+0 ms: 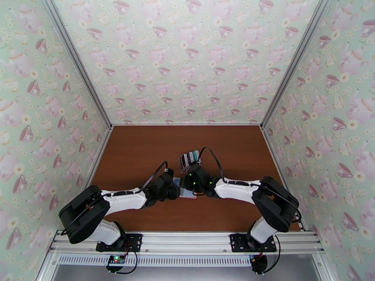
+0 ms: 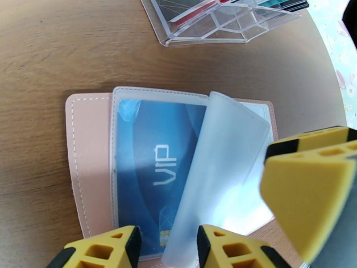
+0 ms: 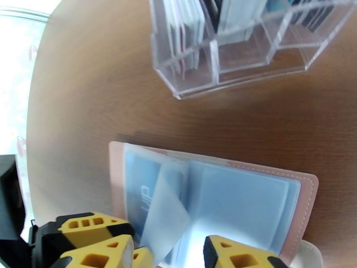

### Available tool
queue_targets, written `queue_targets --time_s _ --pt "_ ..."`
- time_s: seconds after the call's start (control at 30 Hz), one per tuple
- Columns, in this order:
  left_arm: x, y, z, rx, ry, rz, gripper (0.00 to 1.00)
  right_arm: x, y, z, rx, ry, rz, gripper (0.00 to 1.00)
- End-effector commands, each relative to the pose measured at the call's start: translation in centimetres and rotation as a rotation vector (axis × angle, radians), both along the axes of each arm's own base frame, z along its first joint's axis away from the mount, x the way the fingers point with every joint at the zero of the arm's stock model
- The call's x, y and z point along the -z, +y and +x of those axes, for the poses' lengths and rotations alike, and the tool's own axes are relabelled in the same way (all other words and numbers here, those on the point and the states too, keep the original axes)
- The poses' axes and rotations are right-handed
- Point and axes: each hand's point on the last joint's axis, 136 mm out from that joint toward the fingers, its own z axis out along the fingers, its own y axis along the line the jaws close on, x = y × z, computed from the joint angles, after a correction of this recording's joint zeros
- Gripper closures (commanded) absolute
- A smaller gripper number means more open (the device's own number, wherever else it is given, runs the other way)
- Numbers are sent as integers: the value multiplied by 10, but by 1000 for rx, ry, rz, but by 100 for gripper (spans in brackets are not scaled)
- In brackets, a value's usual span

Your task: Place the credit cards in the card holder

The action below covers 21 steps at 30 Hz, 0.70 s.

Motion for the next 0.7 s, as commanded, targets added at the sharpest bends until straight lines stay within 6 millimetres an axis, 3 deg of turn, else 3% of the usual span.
queue_targets --time_s 0.0,0.3,0.67 --pt "50 40 -42 -8 191 169 57 2 13 1 -24 6 32 52" --pt "28 33 -33 -2 157 144 38 -16 34 13 -43 -14 100 51" --pt "-19 21 -13 17 65 128 31 -34 49 12 -64 -3 181 51"
